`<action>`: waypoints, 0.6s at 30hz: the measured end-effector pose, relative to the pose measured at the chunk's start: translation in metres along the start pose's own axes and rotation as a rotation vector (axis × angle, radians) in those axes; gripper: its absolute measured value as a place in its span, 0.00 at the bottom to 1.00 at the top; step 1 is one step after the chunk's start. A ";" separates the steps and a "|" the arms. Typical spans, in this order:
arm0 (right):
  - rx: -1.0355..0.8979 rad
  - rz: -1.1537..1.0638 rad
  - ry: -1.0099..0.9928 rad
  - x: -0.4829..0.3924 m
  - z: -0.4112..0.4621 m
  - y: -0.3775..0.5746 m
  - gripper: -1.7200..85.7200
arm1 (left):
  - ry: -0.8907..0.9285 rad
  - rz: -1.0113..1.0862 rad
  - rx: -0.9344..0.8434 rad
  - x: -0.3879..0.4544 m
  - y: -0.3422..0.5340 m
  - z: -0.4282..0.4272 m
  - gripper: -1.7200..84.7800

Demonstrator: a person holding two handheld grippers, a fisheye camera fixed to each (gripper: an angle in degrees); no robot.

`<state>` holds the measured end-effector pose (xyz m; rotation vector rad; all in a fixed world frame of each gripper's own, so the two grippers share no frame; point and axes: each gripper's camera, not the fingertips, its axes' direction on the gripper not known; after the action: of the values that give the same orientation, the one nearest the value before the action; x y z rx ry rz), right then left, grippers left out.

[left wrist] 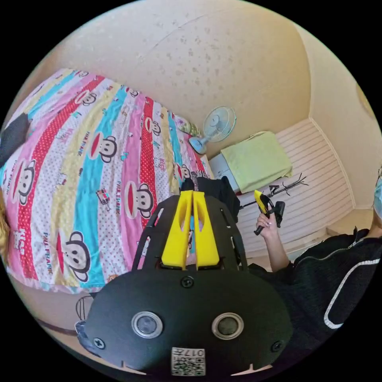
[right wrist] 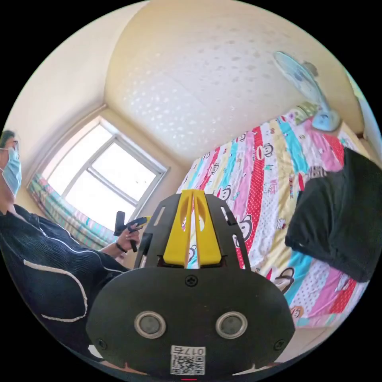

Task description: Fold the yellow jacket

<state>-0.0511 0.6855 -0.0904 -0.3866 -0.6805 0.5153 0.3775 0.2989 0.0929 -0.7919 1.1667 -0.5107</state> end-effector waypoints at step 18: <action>-0.916 -0.148 -0.497 -0.320 0.448 -0.034 0.02 | -0.605 -0.390 0.305 -0.260 0.303 -0.162 0.01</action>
<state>-0.5556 0.5526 0.0892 -1.0744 -1.4134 0.1200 0.1259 0.6327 -0.0114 -0.8303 0.3629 -0.6892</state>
